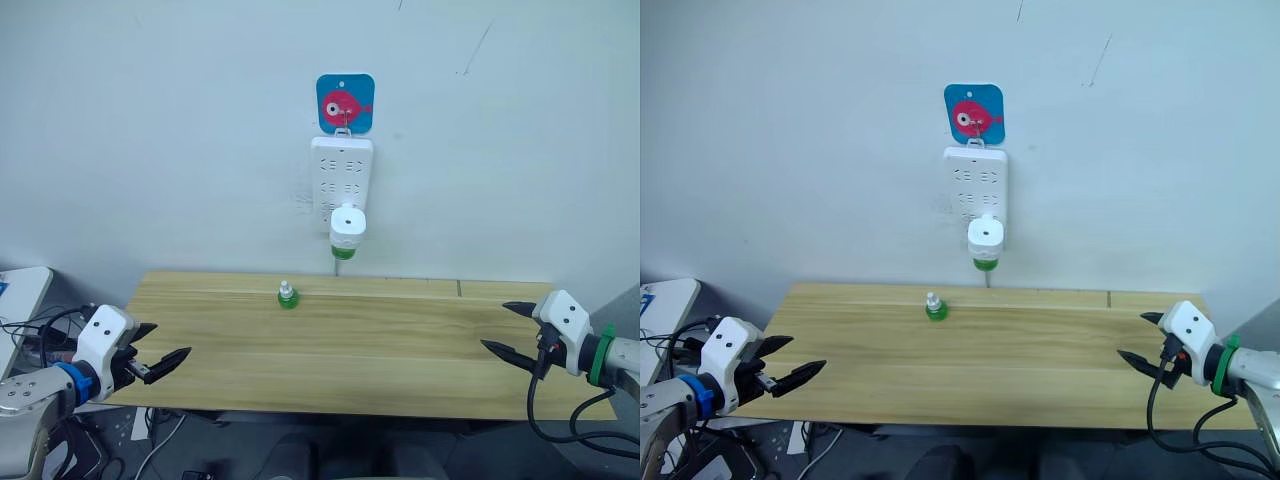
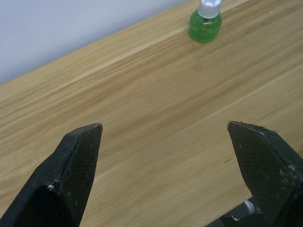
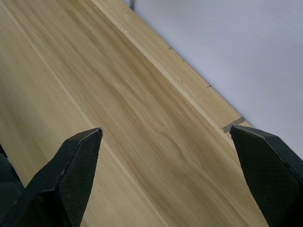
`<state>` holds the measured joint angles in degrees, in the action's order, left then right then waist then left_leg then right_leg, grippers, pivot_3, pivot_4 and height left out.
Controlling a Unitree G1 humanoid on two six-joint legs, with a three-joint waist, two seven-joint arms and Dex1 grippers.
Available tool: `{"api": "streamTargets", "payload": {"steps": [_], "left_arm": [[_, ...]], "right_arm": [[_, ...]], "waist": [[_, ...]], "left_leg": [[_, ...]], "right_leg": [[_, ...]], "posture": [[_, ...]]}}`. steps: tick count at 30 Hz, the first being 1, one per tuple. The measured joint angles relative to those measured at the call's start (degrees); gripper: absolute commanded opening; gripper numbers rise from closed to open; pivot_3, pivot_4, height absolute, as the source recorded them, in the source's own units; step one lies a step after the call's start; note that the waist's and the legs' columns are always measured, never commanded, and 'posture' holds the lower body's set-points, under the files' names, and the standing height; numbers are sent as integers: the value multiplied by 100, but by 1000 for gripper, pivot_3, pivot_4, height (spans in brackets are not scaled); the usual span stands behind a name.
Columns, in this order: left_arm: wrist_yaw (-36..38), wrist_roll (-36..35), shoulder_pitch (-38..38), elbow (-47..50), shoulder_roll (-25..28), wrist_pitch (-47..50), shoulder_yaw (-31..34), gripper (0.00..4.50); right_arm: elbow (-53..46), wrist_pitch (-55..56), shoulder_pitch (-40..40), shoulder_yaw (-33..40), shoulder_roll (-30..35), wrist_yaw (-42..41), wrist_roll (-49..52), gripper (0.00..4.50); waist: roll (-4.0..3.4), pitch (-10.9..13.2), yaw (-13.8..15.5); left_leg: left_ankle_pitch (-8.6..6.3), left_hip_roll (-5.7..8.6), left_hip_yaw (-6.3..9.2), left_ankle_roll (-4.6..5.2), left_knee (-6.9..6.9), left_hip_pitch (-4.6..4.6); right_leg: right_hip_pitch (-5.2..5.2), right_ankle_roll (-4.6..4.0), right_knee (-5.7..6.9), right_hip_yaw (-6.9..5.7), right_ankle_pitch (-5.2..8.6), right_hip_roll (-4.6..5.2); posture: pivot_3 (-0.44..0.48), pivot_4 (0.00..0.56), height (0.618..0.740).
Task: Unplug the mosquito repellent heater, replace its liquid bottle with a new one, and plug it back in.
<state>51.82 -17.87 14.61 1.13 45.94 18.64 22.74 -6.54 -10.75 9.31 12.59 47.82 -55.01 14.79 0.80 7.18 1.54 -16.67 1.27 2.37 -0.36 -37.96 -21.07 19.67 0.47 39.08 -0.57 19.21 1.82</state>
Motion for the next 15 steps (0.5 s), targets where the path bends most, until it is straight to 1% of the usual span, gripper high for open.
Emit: {"api": "streamTargets", "payload": {"steps": [15], "left_arm": [[9,92,-64,-597,-68,-456,-2,4471]], "right_arm": [[-118,-121,30,0,0,17,0,4488]], "waist": [[7,-26,0]], "left_leg": [[0,0,0,0,-1,3]], "right_leg": [[-2,0,2,0,0,0]], "posture": [[73,68,740]]}}
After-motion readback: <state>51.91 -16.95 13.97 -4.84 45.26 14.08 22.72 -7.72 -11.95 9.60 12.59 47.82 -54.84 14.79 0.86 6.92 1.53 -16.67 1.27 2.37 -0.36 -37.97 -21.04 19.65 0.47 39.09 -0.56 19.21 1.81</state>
